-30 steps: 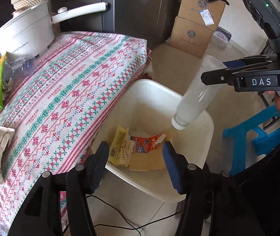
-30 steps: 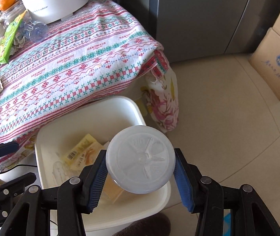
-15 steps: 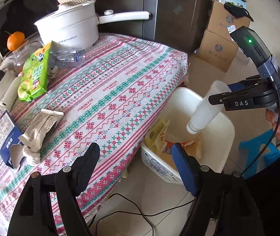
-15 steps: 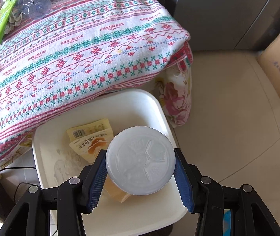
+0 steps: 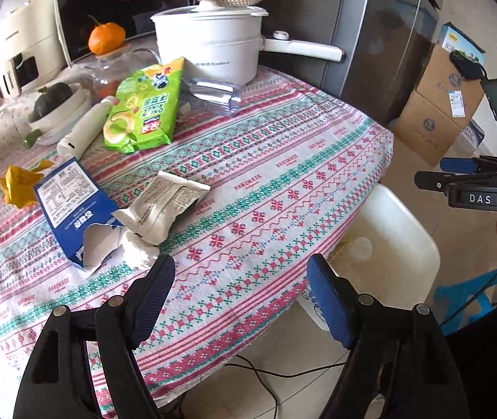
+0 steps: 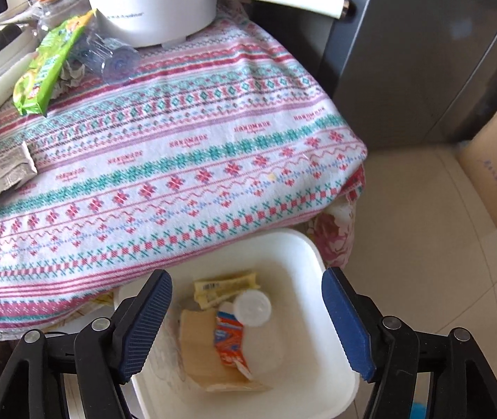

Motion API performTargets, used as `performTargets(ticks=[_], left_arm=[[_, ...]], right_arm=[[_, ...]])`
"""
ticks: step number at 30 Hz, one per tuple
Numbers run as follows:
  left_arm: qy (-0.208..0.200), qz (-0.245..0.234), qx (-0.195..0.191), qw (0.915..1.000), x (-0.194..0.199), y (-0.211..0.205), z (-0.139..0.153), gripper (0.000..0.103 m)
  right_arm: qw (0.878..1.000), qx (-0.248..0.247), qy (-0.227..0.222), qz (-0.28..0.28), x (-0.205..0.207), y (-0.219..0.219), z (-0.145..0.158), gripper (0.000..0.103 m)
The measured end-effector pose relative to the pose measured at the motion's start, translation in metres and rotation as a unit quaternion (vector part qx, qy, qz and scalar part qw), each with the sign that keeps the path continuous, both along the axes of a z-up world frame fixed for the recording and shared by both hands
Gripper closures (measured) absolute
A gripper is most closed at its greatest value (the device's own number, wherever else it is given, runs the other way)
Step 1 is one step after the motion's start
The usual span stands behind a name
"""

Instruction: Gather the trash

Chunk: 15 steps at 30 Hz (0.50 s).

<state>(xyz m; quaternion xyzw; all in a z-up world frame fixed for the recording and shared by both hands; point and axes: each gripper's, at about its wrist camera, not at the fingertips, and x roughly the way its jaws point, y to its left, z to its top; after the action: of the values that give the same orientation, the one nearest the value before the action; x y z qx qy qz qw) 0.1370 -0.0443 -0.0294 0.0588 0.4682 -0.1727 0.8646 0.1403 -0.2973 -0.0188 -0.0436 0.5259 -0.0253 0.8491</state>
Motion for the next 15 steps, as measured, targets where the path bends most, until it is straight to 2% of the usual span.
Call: performTargets(ticks=[4,8,15], left_arm=[[0.015,0.062,-0.009,0.9979,0.020,0.044,0.004,0.023],[0.032,0.126,-0.023,0.9913,0.040,0.092,0.000,0.023],[0.093,0.234,-0.087,0.9637,0.081,0.165,-0.033,0.023]], right_arm=[[1.000,0.008,-0.008,0.019,0.012,0.027,0.005,0.024],[0.999,0.010,-0.004,0.038,0.023,0.055,0.004,0.023],[0.997,0.023,0.007,0.067,0.043,0.102,-0.002,0.023]])
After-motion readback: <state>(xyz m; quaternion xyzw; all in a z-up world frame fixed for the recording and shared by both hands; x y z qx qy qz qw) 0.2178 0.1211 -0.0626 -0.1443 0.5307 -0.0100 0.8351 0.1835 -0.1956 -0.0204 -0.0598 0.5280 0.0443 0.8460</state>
